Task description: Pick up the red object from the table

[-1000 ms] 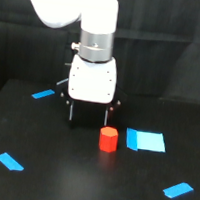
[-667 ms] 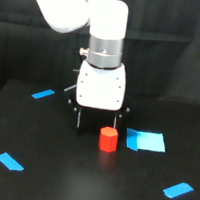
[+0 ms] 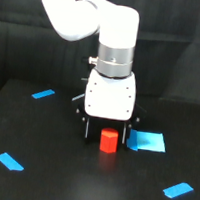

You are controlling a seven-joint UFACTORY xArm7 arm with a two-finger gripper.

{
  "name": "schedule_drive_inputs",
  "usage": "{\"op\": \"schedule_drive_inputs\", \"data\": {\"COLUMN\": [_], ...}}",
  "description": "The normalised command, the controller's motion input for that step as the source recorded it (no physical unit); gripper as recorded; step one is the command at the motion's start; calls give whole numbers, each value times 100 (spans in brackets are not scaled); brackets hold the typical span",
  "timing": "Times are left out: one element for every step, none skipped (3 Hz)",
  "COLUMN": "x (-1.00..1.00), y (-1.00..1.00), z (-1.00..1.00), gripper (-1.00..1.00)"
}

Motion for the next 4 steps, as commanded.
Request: {"op": "schedule_drive_inputs", "data": {"x": [20, 16, 10, 1], "y": [0, 9, 6, 0], "z": [0, -1, 1, 3], "gripper": [91, 60, 75, 68]}}
